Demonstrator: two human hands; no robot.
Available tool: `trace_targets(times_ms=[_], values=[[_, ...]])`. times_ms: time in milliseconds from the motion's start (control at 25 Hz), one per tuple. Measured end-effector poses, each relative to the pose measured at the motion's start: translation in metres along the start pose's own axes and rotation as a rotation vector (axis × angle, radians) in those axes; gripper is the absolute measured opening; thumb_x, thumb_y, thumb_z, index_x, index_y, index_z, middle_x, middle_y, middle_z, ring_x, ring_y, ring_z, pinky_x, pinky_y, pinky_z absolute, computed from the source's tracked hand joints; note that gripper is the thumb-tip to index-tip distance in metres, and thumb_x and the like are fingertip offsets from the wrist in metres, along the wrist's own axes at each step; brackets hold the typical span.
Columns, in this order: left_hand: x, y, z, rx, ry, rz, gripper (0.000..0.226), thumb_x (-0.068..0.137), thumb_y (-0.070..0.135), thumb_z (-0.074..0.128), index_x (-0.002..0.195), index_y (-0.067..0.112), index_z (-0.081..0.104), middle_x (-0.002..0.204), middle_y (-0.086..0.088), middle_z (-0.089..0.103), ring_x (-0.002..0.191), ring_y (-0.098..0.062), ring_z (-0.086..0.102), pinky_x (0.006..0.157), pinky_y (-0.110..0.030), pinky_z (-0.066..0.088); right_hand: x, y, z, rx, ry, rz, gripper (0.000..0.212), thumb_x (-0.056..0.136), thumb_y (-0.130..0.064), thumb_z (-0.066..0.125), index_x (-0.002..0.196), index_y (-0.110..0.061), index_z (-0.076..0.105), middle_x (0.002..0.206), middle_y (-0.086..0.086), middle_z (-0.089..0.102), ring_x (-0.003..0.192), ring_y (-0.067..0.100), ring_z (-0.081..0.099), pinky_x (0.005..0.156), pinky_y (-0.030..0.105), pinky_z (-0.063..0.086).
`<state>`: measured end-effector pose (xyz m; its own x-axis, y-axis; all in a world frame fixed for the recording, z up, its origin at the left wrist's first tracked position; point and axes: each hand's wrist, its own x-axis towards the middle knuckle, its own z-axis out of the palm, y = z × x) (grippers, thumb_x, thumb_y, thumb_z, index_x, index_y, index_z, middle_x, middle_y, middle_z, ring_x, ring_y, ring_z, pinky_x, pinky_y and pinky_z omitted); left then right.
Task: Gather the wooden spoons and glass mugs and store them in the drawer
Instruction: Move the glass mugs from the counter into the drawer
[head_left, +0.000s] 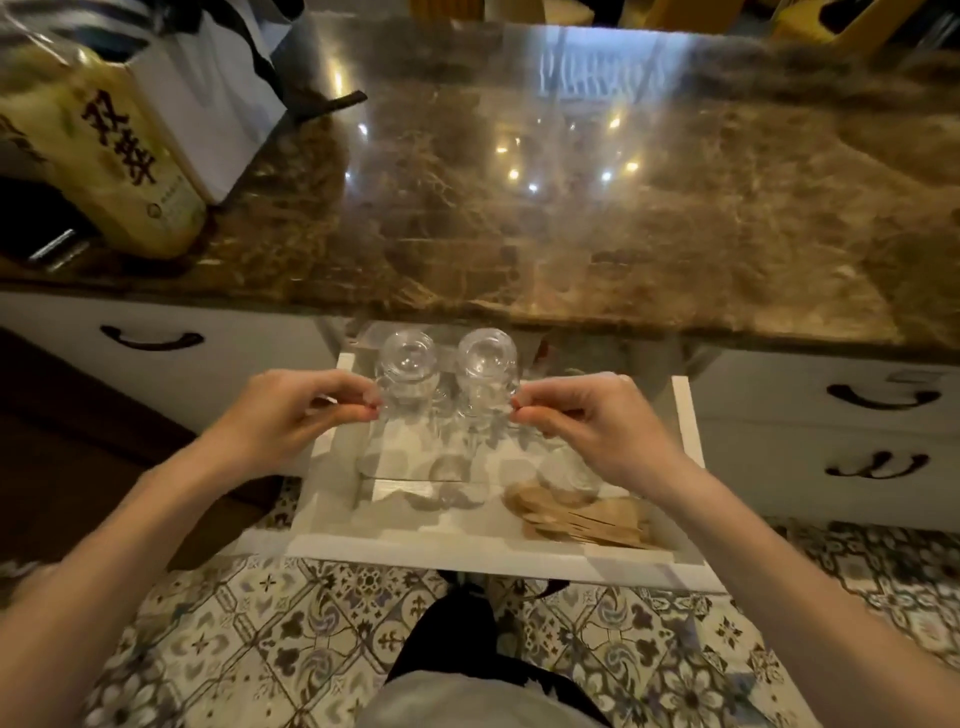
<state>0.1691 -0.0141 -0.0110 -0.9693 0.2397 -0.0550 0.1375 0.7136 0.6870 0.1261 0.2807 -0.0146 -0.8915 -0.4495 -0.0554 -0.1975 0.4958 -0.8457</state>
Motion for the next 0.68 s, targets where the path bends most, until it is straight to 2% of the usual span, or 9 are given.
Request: trace_targets(times_ms=[120, 280, 440, 520, 600, 680], values=[[-0.002, -0.025, 0.016, 0.177, -0.080, -0.009, 0.021, 0.084, 0.026, 0.065, 0.104, 0.029, 0.069, 0.100, 0.018, 0.070, 0.090, 0.004, 0.062, 0.075, -0.006, 0.044, -0.003, 0.024, 0.019, -0.208, -0.114, 0.039, 0.013, 0.086, -0.024, 0.064, 0.095, -0.024, 0.072, 0.084, -0.008, 0.073, 0.070, 0.008, 0.064, 0.072, 0.033, 0.057], [0.010, -0.046, 0.037, 0.348, -0.233, 0.004, 0.022, 0.087, 0.030, 0.062, 0.108, 0.030, 0.068, 0.107, 0.014, 0.070, 0.094, -0.001, 0.063, 0.081, -0.021, 0.049, -0.004, 0.052, 0.039, -0.399, -0.300, 0.060, 0.017, 0.091, -0.020, 0.057, 0.103, -0.018, 0.068, 0.096, -0.001, 0.071, 0.081, 0.010, 0.062, 0.072, 0.023, 0.048], [0.032, -0.058, 0.050, 0.502, -0.429, -0.002, 0.025, 0.091, 0.022, 0.059, 0.114, 0.029, 0.061, 0.111, 0.007, 0.069, 0.095, -0.009, 0.064, 0.080, -0.024, 0.050, 0.002, 0.071, 0.051, -0.586, -0.471, 0.054, 0.022, 0.091, -0.017, 0.047, 0.104, -0.016, 0.065, 0.099, 0.006, 0.070, 0.081, 0.019, 0.059, 0.067, 0.029, 0.046], [0.041, -0.061, 0.055, 0.578, -0.513, 0.009, 0.027, 0.092, 0.014, 0.056, 0.116, 0.025, 0.057, 0.112, 0.002, 0.068, 0.095, -0.014, 0.063, 0.077, -0.028, 0.051, 0.007, 0.077, 0.054, -0.605, -0.524, 0.050, 0.022, 0.090, -0.017, 0.046, 0.103, -0.017, 0.063, 0.100, 0.005, 0.068, 0.079, 0.018, 0.056, 0.065, 0.029, 0.044], [0.047, -0.061, 0.057, 0.610, -0.574, 0.013, 0.029, 0.091, 0.011, 0.054, 0.117, 0.021, 0.053, 0.112, -0.004, 0.066, 0.093, -0.019, 0.062, 0.074, -0.030, 0.051, 0.013, 0.081, 0.057, -0.592, -0.584, 0.022, 0.020, 0.090, -0.017, 0.046, 0.103, -0.019, 0.062, 0.100, 0.005, 0.068, 0.081, 0.018, 0.057, 0.069, 0.031, 0.048], [0.052, -0.060, 0.059, 0.666, -0.626, 0.037, 0.028, 0.091, 0.009, 0.053, 0.118, 0.018, 0.052, 0.109, -0.006, 0.065, 0.085, -0.018, 0.057, 0.065, -0.022, 0.044, 0.020, 0.085, 0.061, -0.580, -0.646, -0.022, 0.020, 0.089, -0.014, 0.048, 0.103, -0.017, 0.062, 0.098, 0.006, 0.069, 0.084, 0.021, 0.060, 0.072, 0.031, 0.047]])
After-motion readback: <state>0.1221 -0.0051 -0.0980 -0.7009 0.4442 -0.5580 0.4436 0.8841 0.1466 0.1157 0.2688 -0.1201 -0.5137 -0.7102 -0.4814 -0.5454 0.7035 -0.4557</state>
